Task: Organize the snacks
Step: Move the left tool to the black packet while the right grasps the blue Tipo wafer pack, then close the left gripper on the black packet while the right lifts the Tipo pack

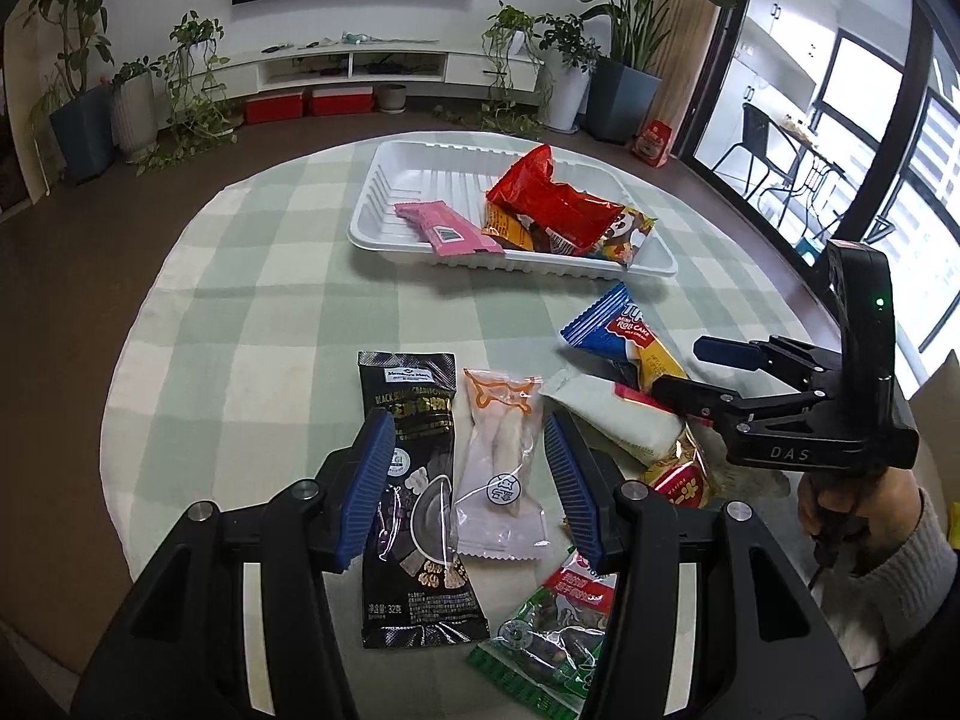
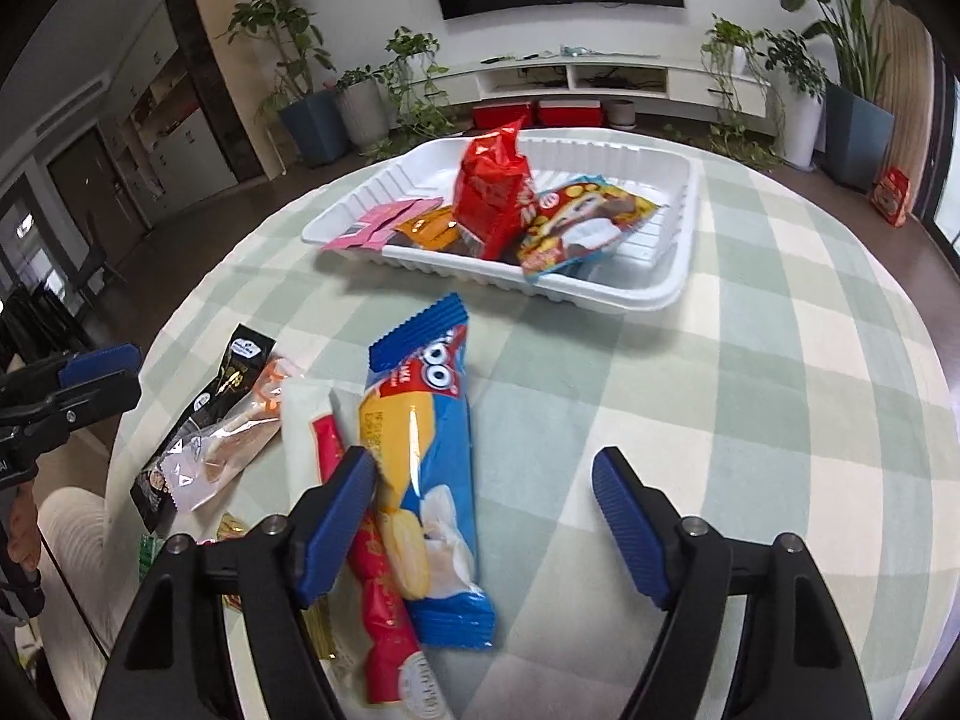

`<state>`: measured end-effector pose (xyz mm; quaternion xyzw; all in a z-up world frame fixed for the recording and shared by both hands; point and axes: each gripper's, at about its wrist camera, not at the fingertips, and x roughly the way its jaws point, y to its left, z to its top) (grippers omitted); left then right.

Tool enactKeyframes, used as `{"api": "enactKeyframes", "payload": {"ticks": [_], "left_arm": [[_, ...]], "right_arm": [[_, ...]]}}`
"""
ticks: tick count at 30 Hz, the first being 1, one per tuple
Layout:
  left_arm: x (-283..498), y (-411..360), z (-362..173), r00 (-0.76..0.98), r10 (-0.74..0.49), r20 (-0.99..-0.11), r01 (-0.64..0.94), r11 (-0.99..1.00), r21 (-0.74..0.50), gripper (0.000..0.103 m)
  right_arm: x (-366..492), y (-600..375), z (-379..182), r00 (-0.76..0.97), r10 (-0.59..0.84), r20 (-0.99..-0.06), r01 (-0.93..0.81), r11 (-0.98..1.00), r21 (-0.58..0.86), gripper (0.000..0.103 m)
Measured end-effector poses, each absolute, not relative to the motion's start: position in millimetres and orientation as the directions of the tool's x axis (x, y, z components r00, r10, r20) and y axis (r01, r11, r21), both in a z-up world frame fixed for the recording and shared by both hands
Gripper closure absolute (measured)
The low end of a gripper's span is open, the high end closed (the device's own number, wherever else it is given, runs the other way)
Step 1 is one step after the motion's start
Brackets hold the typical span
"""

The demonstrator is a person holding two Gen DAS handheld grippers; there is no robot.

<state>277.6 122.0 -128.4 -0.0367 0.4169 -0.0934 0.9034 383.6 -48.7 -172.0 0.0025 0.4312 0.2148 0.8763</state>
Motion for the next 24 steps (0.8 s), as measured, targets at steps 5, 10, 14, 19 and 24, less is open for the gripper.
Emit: {"api": "enactKeyframes", "payload": {"ticks": [5,10,14,19,24], "left_arm": [[280,122,-134,0.627,-0.19,-0.755,0.136,0.982,-0.134,0.053],[284,126,-143,0.616,-0.179,-0.767,0.127,0.984,-0.128,0.053],[291,129,-150,0.603,-0.165,-0.78,0.116,0.986,-0.118,0.053],[302,129,-165,0.558,-0.139,-0.818,0.113,0.989,-0.091,0.053],[313,129,-183,0.513,-0.114,-0.851,0.113,0.992,-0.064,0.053]], "right_arm": [[387,-33,-179,0.512,0.381,-0.77,-0.408,0.897,0.173,0.039],[384,-28,-182,0.498,0.408,-0.765,-0.435,0.881,0.186,0.06],[382,-30,-182,0.497,0.423,-0.757,-0.438,0.876,0.202,0.07],[382,-45,-183,0.476,0.474,-0.741,-0.412,0.864,0.289,0.071],[386,-62,-185,0.449,0.536,-0.715,-0.369,0.84,0.397,0.072]]}}
